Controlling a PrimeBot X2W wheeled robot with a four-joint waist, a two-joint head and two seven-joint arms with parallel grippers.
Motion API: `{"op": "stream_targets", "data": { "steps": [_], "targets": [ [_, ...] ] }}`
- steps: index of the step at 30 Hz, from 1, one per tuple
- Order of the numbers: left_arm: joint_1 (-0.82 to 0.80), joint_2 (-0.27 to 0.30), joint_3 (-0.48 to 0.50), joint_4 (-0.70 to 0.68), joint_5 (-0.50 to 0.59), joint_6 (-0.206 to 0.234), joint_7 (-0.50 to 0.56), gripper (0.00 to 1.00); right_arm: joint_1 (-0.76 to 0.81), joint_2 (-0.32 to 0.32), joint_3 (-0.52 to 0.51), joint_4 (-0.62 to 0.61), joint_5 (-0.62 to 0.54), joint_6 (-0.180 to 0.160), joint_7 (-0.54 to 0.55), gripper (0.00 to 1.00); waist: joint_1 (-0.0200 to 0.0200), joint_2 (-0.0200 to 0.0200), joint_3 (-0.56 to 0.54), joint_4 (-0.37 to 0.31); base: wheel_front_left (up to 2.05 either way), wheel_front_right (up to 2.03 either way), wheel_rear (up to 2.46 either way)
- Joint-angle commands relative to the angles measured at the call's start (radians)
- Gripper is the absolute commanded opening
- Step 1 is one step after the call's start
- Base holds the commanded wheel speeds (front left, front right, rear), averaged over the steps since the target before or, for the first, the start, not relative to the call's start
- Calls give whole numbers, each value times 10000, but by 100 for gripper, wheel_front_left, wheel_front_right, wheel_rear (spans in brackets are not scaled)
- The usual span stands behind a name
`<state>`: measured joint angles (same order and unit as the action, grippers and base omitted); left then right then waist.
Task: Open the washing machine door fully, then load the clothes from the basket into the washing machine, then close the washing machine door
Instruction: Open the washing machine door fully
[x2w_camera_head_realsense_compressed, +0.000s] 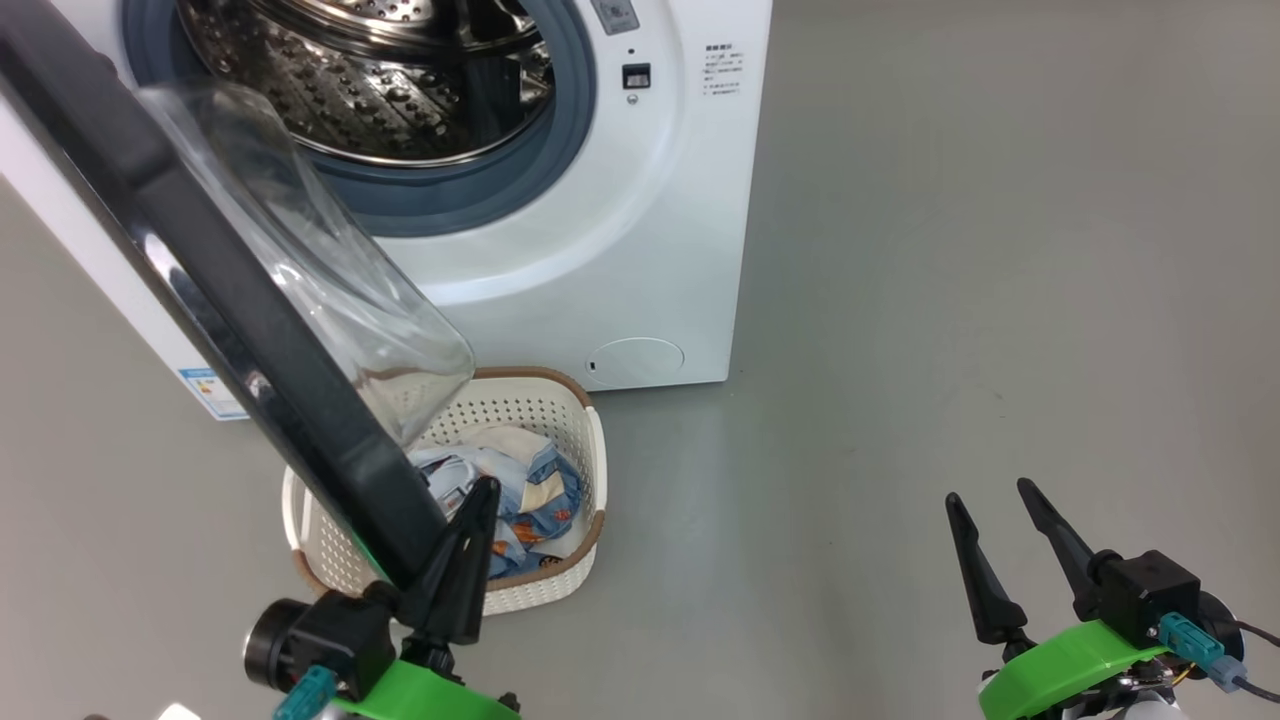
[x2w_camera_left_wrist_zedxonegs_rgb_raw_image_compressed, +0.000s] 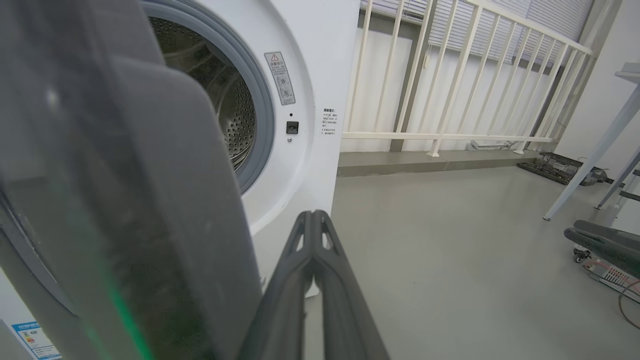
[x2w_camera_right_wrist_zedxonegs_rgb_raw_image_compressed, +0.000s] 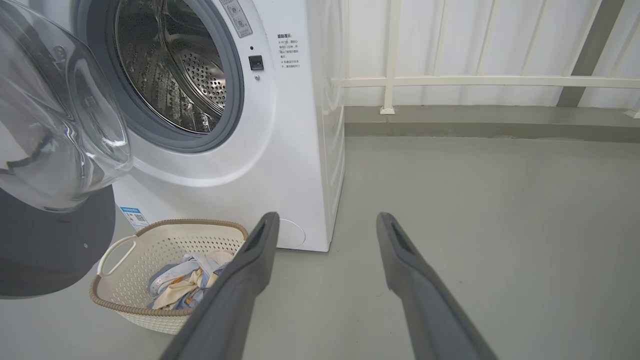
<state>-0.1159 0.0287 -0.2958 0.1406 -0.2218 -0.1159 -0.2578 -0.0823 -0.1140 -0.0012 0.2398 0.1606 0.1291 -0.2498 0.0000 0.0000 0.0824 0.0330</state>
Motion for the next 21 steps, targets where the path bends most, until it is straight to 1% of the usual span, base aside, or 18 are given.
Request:
{"op": "stream_targets", "data": {
  "steps": [1,8,13,21],
  "targets": [
    [-263,216,724,-277,50,209,-40,0,-202,-22,292,-208,60,16,-120,100,0,0,-27,72,0,0,0],
    [193,216,1168,-596,149,253,-40,0,-169,-29,251,-240,72,16,-120,100,0,0,-42,374,0,0,0],
    [434,216,1382,-938,456,233,-40,0,-133,-55,269,-201,60,16,-120,100,0,0,10,608,0,0,0],
    [806,216,2004,-1091,465,436,-40,0,-134,34,265,-193,102,16,-120,100,0,0,25,822,0,0,0]
  ]
}}
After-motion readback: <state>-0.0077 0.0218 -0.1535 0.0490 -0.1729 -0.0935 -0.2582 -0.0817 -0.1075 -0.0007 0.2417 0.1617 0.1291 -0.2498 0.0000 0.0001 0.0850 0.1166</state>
